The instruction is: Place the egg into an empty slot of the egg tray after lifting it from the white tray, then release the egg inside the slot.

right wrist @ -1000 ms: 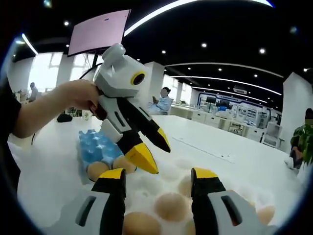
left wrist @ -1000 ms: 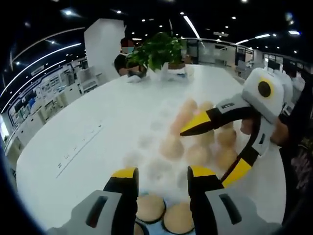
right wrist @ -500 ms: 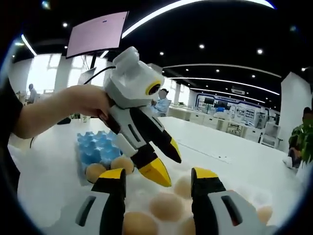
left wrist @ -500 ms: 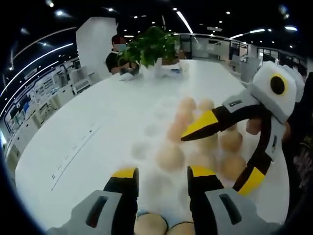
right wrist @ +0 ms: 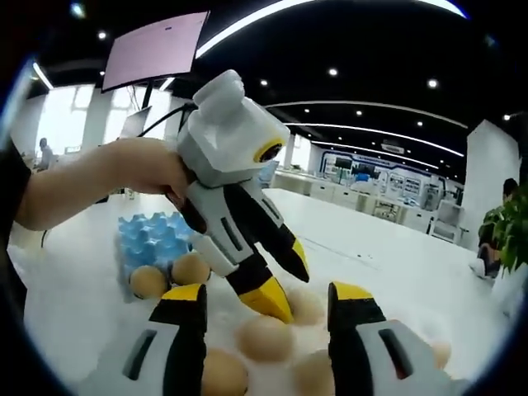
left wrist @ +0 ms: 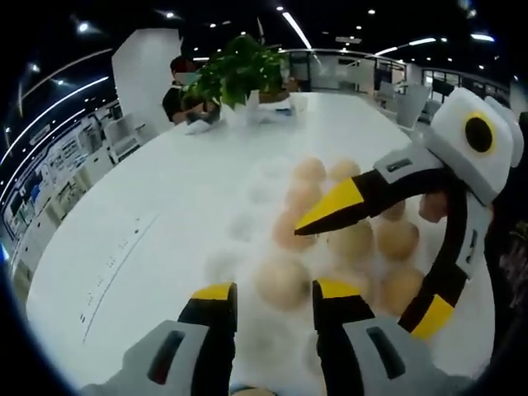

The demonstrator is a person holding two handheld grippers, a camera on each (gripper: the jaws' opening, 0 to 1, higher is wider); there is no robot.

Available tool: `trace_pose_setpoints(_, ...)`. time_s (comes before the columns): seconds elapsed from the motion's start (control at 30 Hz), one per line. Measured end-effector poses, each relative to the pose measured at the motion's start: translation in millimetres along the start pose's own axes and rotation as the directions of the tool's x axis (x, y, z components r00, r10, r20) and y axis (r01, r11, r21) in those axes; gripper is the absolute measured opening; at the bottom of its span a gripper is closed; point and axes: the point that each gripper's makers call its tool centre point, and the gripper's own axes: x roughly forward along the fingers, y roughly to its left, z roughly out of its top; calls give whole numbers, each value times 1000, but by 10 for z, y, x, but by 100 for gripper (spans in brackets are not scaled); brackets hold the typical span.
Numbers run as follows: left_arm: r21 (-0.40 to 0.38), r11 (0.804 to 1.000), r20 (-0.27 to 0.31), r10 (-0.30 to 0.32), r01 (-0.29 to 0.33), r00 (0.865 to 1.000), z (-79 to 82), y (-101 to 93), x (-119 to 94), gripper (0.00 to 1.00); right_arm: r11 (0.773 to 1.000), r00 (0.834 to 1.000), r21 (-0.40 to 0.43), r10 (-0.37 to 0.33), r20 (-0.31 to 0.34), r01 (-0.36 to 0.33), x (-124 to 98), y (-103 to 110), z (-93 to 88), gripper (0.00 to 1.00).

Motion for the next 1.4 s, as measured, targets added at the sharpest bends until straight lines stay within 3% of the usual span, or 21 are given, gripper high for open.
trace_pose_setpoints(0.23, 33, 997, 3, -68, 68, 998, 41, -101, 41, 26, 1000, 1000, 25, 8, -13, -8, -17, -23, -41, 65)
trace_pose_setpoints(0.5, 43, 996, 6, -73, 73, 997, 36, -102, 46, 26, 997, 1000, 77, 7, 5, -7, -191, -250, -52, 69)
trace_pose_setpoints(0.6, 37, 996, 11, -77, 76, 997, 32, -106, 44, 26, 997, 1000, 71, 26, 5, -26, -316, -274, -101, 69)
trace_pose_setpoints(0.7, 34, 996, 15, -78, 78, 997, 26, -105, 40, 26, 990, 994, 94, 104, 30, -107, -476, -278, -132, 70)
trace_pose_setpoints(0.87, 30, 996, 17, -79, 79, 997, 19, -100, 36, 26, 994, 997, 77, 77, 10, -78, -679, -571, -283, 75)
trace_pose_setpoints(0.97, 30, 997, 19, -78, 78, 997, 16, -98, 32, 26, 984, 988, 84, 154, 10, -154, -822, -502, -331, 78)
trace_pose_setpoints(1.13, 21, 996, 29, -83, 83, 996, 10, -72, 31, 26, 985, 985, 40, 169, 14, -170, -995, -554, -404, 82)
trace_pose_setpoints(1.4, 19, 996, 31, -83, 83, 996, 8, -61, 28, 26, 981, 983, 65, 184, 2, -183, -1151, -545, -541, 88)
